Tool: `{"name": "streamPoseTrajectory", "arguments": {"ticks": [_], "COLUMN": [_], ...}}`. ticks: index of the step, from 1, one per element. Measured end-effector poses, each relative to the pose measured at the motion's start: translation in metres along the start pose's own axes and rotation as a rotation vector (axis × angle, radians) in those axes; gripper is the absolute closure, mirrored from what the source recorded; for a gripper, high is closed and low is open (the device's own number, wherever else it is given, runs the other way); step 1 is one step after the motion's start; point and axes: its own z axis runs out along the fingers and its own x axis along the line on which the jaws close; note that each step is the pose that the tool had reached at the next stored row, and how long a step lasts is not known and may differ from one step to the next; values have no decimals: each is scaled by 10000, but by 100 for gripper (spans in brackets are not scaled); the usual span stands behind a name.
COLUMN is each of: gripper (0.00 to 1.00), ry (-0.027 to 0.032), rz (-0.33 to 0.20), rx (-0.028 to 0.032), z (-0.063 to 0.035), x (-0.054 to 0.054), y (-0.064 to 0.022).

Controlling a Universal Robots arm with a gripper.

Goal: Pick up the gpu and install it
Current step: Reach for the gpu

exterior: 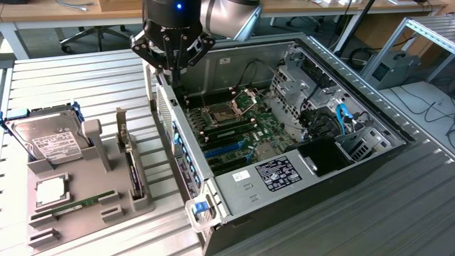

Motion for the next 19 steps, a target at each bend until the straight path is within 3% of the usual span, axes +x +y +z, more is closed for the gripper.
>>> {"name": "streamPoseTrajectory", "arguments": {"ticks": [19], "gripper": [89], "ry": [0], "rz": [0], "rx": [0], "z": [3], "x": [54], "y": [-4]}}
